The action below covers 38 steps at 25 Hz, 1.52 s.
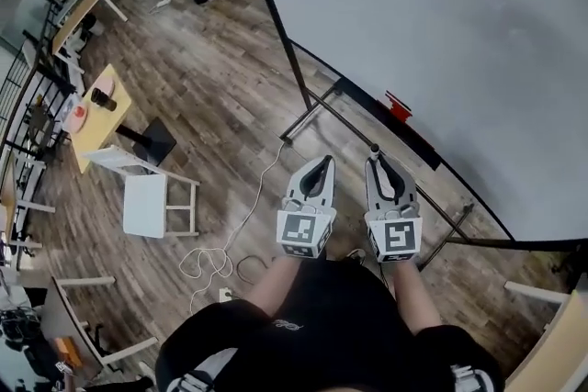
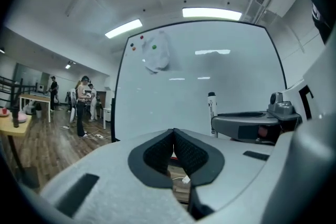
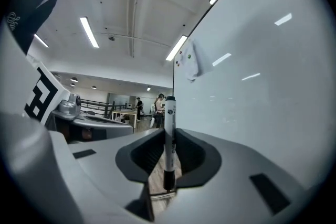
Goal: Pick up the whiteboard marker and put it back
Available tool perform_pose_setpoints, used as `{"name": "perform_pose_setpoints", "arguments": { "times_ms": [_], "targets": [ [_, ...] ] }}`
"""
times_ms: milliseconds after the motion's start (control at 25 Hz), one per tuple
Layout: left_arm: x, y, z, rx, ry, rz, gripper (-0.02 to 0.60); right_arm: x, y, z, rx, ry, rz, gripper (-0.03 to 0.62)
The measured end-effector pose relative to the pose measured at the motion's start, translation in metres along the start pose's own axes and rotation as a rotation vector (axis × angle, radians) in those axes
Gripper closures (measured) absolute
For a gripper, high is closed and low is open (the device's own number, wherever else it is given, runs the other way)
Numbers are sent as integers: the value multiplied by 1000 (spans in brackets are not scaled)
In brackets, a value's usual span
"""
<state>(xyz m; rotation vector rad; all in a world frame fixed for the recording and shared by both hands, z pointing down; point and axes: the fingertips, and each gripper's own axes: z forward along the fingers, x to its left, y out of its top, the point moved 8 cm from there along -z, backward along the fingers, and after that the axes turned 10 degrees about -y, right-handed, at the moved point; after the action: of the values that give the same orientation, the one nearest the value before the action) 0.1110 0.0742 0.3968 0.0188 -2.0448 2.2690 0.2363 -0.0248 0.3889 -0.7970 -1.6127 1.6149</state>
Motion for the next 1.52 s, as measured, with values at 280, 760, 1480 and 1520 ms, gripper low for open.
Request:
{"name": "perform_pose_setpoints", "arguments": {
  "times_ms": [280,760,1480,1520],
  "targets": [
    [63,0,-18,-18,95,-28,575,51,5,51,1,107,-24,540],
    [169,-6,-31,-41,164,-60,575,121,5,141,15,182,-55,540],
    [285,-32,-45,-30,195,-179,575,203,1,235,96,238,-118,540],
    [284,-30,-36,-28,186,-180,575,198,1,241,104,238,-114,540]
  ]
}}
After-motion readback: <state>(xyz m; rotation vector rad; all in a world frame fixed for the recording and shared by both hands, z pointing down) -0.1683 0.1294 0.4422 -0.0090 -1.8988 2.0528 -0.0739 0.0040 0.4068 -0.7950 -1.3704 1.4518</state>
